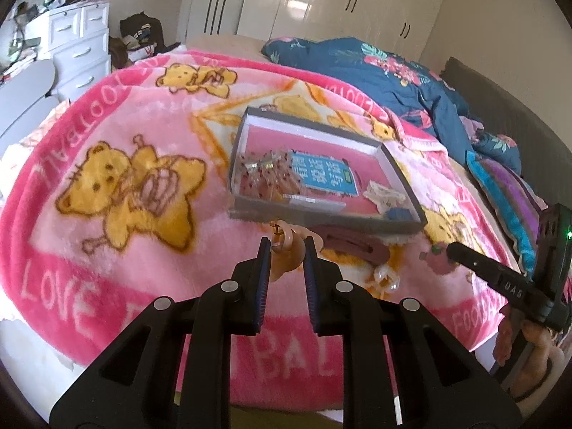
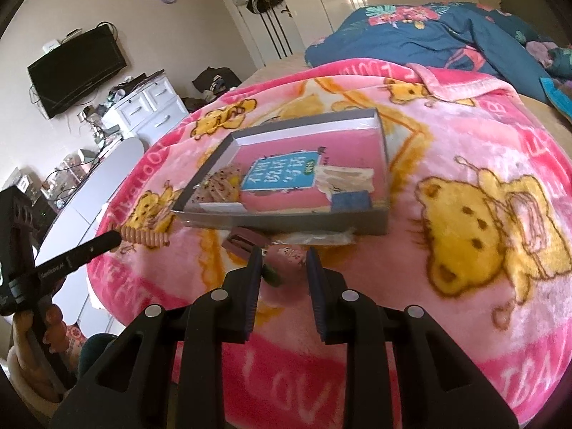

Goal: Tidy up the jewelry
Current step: 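Carry the hair tie over the gray box with the left tool while the right carries the pink clip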

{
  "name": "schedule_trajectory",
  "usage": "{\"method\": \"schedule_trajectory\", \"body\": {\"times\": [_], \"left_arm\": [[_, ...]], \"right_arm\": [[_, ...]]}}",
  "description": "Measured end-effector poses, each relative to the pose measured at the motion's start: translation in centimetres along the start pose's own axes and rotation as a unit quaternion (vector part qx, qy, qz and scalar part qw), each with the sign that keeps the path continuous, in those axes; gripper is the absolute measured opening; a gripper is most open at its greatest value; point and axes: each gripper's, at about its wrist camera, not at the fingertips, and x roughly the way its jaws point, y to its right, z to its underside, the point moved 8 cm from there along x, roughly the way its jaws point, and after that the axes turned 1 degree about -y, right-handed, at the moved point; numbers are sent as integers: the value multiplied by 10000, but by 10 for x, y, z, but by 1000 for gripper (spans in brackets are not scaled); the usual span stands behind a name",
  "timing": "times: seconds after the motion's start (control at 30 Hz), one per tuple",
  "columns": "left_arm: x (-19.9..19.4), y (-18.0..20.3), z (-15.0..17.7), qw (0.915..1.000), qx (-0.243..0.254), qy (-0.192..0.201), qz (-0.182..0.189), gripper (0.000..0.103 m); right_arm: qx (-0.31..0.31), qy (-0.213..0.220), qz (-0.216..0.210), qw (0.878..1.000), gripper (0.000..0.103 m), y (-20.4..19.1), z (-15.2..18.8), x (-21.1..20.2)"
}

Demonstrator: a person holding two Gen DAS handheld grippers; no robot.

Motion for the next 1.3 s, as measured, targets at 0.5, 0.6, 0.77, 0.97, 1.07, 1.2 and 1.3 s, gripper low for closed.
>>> {"method": "schedule_trajectory", "body": {"times": [0.5,0.6,0.77,0.97,1.07,1.2,1.3], "left_arm": [[2,3,-37,9997,8,231,21,11],[5,5,-43,9997,7,253,38,11],[9,11,-53,9995,17,278,112,11],[17,21,-65,9993,15,310,202,11],[20,27,-71,9991,11,358,239,11],[26,38,-76,9989,43,362,309,11],[31,44,-78,9987,82,359,350,11]], "right_arm": [[-166,126,-242,9995,24,-23,-27,12],[-172,155,-248,9994,24,-23,-31,14],[-189,236,-219,9993,24,-22,-41,14],[-134,334,-154,9992,24,-15,-49,14],[-76,372,-105,9992,24,-10,-52,14],[9,421,-37,9991,24,-2,-54,12],[83,465,42,9989,24,6,-55,11]]}}
